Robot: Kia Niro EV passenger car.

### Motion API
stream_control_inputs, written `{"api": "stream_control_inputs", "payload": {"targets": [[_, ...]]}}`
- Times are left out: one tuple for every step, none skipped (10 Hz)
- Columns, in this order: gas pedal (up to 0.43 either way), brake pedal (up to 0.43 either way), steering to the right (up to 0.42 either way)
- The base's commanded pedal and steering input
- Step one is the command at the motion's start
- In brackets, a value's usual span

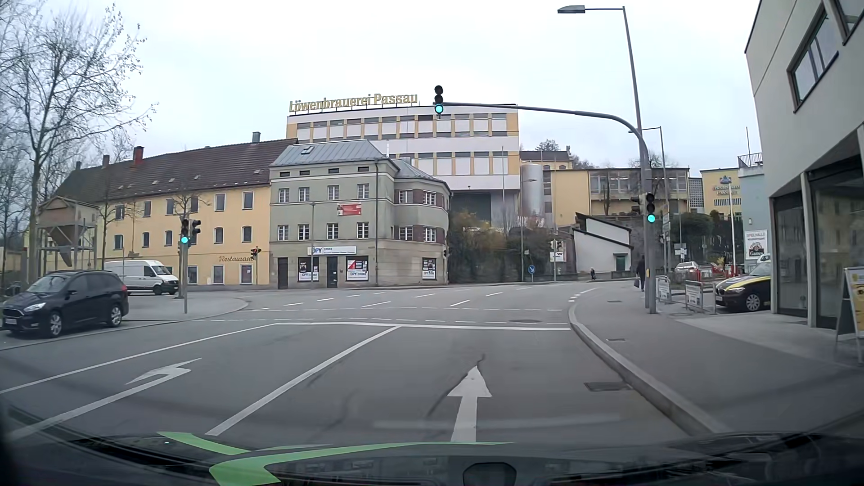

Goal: Follow the waypoints while adhering to traffic rules and regulations

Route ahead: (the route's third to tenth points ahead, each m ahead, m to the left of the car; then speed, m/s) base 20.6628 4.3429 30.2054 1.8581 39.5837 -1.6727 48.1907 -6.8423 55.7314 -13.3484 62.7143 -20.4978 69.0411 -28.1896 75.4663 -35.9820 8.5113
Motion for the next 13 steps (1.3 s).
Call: {"api": "stream_control_inputs", "payload": {"targets": [[0.228, 0.0, 0.037], [0.228, 0.0, 0.039], [0.228, 0.0, 0.043], [0.228, 0.0, 0.047], [0.228, 0.0, 0.051], [0.228, 0.0, 0.053], [0.228, 0.0, 0.055], [0.228, 0.0, 0.056], [0.228, 0.0, 0.056], [0.228, 0.0, 0.056], [0.228, 0.0, 0.056], [0.228, 0.0, 0.056], [0.228, 0.0, 0.056]]}}
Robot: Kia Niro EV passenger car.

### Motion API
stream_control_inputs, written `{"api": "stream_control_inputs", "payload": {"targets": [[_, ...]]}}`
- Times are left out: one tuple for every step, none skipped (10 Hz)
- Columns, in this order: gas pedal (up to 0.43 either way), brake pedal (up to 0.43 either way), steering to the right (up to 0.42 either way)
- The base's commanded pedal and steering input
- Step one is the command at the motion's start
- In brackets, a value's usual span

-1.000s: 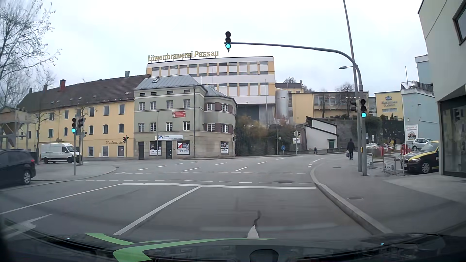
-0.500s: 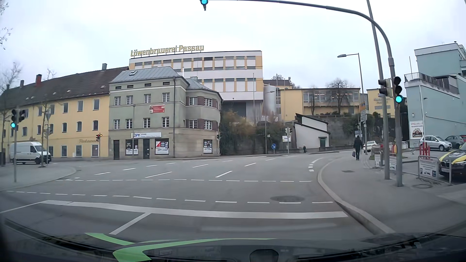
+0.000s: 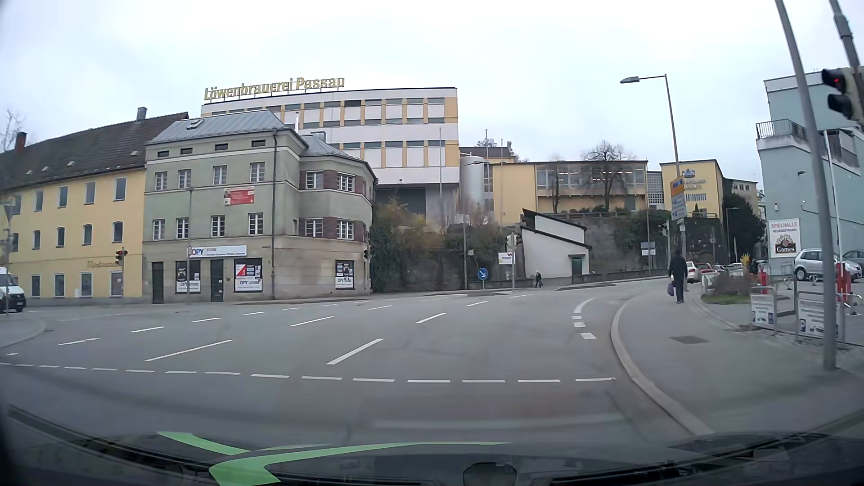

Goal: Follow the waypoints while adhering to traffic rules and regulations

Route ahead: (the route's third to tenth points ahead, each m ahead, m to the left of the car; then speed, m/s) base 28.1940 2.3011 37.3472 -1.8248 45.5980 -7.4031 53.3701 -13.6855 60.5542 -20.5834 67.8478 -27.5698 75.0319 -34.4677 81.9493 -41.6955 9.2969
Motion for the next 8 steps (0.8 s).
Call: {"api": "stream_control_inputs", "payload": {"targets": [[0.228, 0.0, 0.056], [0.228, 0.0, 0.055], [0.228, 0.0, 0.055], [0.228, 0.0, 0.055], [0.228, 0.0, 0.057], [0.228, 0.0, 0.061], [0.228, 0.0, 0.068], [0.228, 0.0, 0.074]]}}
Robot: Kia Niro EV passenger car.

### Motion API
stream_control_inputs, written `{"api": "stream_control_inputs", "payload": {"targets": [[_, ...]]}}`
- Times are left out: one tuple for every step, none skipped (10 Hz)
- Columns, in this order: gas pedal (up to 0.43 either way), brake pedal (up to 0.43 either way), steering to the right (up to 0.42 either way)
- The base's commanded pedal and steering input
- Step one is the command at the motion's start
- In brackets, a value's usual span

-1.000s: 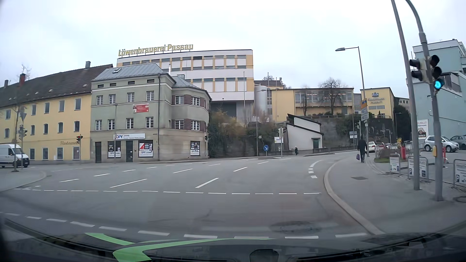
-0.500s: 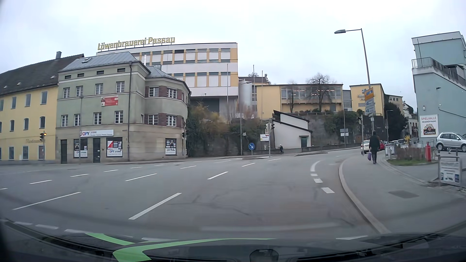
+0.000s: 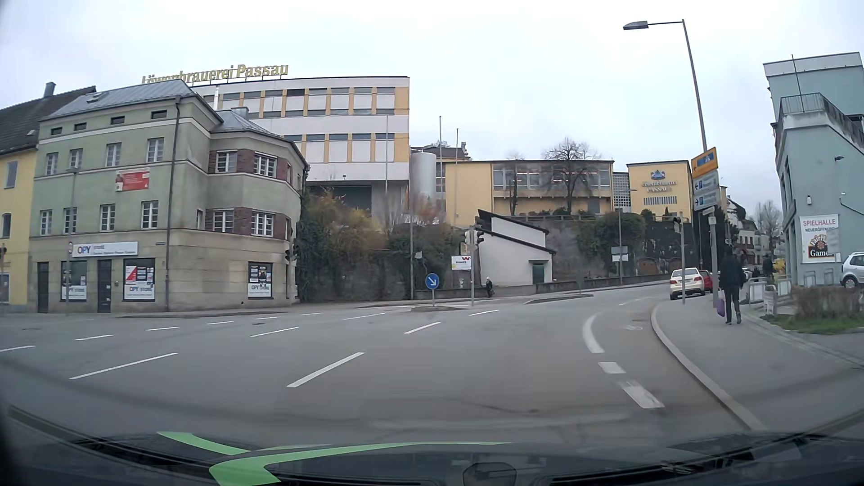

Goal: Follow the waypoints while adhering to traffic rules and regulations

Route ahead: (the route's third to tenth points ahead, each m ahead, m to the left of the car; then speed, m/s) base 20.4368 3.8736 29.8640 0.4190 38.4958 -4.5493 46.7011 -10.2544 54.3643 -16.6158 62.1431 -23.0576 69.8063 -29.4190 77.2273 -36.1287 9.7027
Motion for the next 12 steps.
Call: {"api": "stream_control_inputs", "payload": {"targets": [[0.22, 0.0, 0.075], [0.22, 0.0, 0.076], [0.209, 0.0, 0.076], [0.209, 0.0, 0.076], [0.209, 0.0, 0.076], [0.157, 0.0, 0.08], [0.157, 0.0, 0.087], [0.157, 0.0, 0.089], [0.157, 0.0, 0.089], [0.157, 0.0, 0.089], [0.157, 0.0, 0.089], [0.169, 0.0, 0.089]]}}
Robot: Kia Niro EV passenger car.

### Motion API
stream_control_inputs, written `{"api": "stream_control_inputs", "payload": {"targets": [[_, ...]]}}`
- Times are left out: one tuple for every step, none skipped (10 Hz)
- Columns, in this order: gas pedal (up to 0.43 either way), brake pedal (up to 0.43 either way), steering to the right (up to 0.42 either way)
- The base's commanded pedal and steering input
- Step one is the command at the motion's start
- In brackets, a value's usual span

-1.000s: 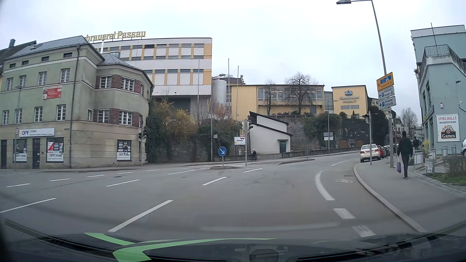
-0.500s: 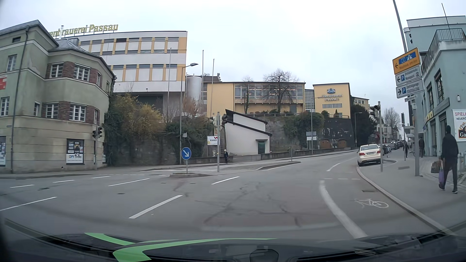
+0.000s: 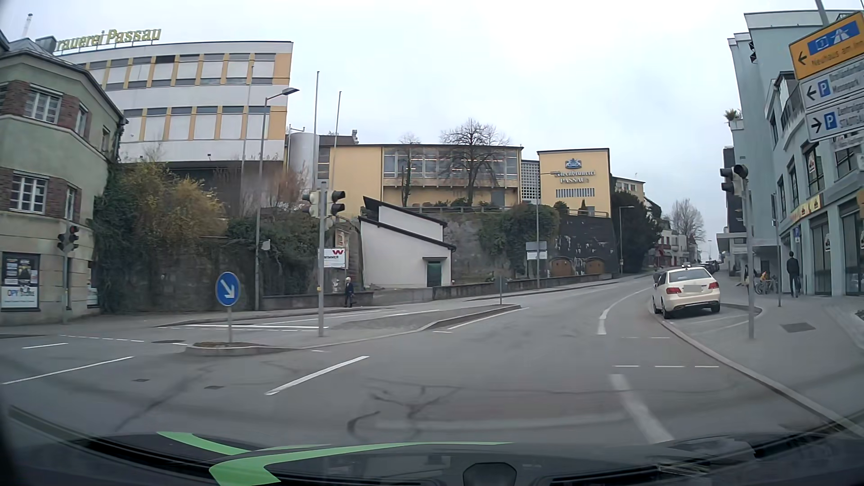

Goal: Follow the waypoints while adhering to traffic rules and regulations

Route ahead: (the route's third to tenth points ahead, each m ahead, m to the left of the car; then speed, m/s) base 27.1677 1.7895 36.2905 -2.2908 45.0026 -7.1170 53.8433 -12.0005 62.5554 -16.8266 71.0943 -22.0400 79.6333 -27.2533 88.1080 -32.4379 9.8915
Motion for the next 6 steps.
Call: {"api": "stream_control_inputs", "payload": {"targets": [[0.169, 0.0, 0.09], [0.169, 0.0, 0.091], [0.169, 0.0, 0.092], [0.169, 0.0, 0.09], [0.169, 0.0, 0.087], [0.169, 0.0, 0.086]]}}
